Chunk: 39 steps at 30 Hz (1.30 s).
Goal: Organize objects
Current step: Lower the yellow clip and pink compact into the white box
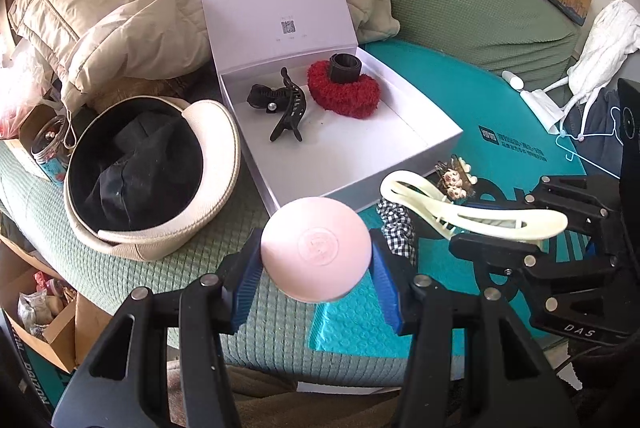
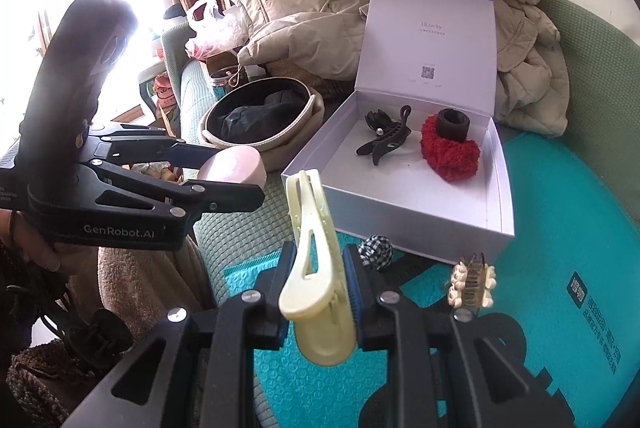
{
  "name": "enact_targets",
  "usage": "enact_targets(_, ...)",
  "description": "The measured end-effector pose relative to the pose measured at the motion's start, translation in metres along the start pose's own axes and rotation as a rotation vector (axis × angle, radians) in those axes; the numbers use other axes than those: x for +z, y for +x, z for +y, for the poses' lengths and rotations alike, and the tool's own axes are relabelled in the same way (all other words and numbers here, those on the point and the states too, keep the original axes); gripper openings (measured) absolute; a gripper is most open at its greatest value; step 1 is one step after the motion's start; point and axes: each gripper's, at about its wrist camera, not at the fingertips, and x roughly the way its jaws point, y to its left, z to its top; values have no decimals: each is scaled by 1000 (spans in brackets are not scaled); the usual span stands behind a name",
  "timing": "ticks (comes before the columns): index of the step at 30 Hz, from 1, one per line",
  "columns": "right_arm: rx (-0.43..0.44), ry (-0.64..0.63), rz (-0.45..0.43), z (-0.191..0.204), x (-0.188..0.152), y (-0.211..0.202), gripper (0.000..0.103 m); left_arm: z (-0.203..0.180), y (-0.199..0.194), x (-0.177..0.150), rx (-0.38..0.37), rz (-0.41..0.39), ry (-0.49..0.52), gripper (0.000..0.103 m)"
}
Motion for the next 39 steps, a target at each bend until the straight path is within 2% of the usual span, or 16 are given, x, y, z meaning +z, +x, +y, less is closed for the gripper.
enact_targets(16, -20, 0, -28, -39, 46, 23, 23, 19, 33, 56, 18, 1, -15, 49)
enact_targets(39, -56, 48, -16, -115, 78, 61, 23, 6, 98, 115, 17, 44, 17, 49)
